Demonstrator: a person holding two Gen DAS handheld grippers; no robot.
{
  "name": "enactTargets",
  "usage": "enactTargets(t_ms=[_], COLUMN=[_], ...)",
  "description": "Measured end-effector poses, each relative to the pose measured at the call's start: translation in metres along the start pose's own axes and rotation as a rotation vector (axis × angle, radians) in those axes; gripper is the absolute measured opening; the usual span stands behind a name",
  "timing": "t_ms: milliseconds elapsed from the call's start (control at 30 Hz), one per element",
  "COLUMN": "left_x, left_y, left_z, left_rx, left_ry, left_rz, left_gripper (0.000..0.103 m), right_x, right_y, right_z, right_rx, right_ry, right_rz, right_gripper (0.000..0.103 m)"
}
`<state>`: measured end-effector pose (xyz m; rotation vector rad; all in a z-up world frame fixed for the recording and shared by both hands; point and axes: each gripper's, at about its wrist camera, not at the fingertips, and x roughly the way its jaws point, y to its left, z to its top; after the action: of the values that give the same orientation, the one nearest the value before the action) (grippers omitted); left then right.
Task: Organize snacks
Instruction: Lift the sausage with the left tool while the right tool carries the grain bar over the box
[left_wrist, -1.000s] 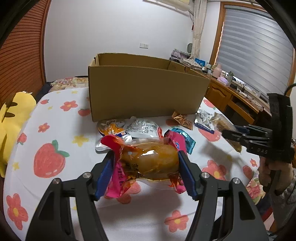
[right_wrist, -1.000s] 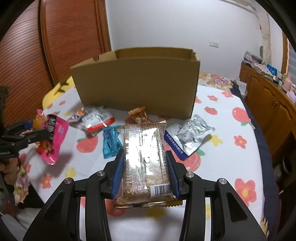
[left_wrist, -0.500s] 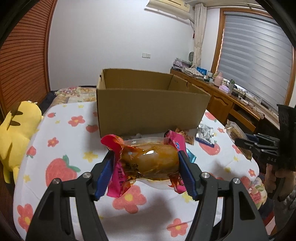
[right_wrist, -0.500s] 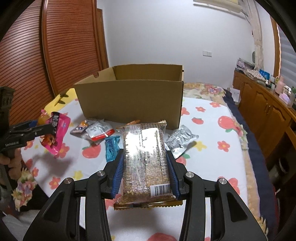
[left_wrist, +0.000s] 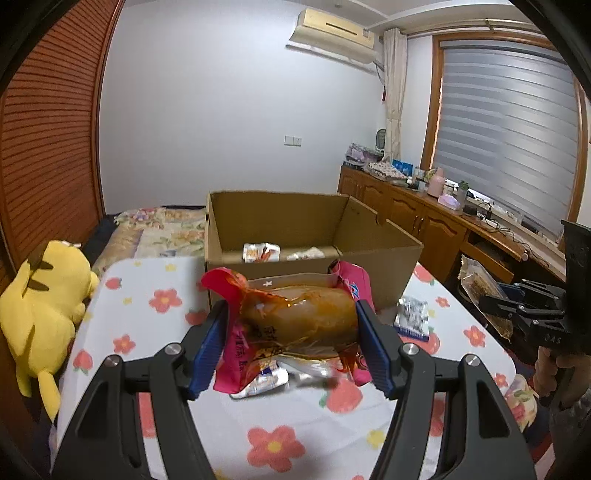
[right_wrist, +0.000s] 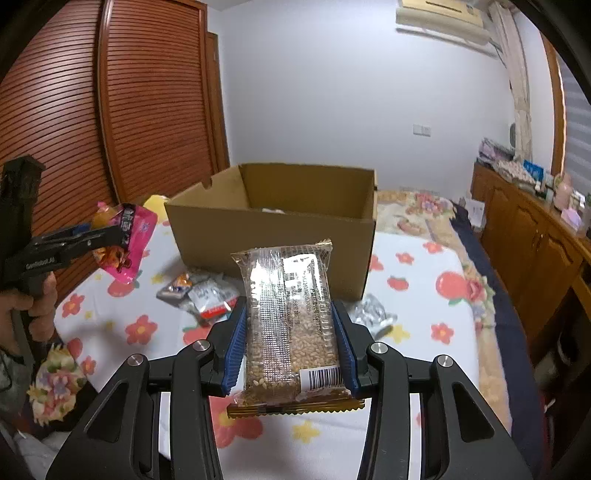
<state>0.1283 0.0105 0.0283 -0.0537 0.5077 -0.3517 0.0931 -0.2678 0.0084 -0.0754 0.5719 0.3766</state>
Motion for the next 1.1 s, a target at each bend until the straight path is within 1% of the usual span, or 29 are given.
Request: enactTargets(t_ms=[300, 533, 700, 833, 933, 1100], left_x=[0.006, 0.017, 0.033, 0.041, 0.048, 0.059], left_y=[0.001, 0.002, 0.005, 0.008, 0.007, 0.006], left_z=[0.030, 0.049, 0.063, 0.071, 0.074, 0.077], left_rx=[0.013, 0.026, 0.010, 0.010, 0.020, 0.028], left_ry=[-0.028, -0.040, -0.020, -0.013, 0.001, 0.026], left_rz=[-0.005, 0.002, -0.006, 0.002, 0.015, 0.013], left_gripper=[0.067, 0.067, 0.067, 0.067, 0.067, 0.067], right_x=[0.002, 0.014, 0.027, 0.041, 0.051, 0.070], right_y=[0.007, 0.012, 0.011, 0.009, 0.007, 0.003], right_z=[0.029, 0.052, 0.071, 0.084, 0.089, 0.093], right_rx=[-0.050, -0.071, -0.090, -0.095, -0.097, -0.089], right_ry=[-0.034, -0.048, -0.054, -0.044, -0.036, -0.008], right_rz=[0.001, 0.016, 0.000, -0.013, -0.016, -0.034], right_gripper=[0.043, 0.043, 0.043, 0.043, 0.043, 0.043])
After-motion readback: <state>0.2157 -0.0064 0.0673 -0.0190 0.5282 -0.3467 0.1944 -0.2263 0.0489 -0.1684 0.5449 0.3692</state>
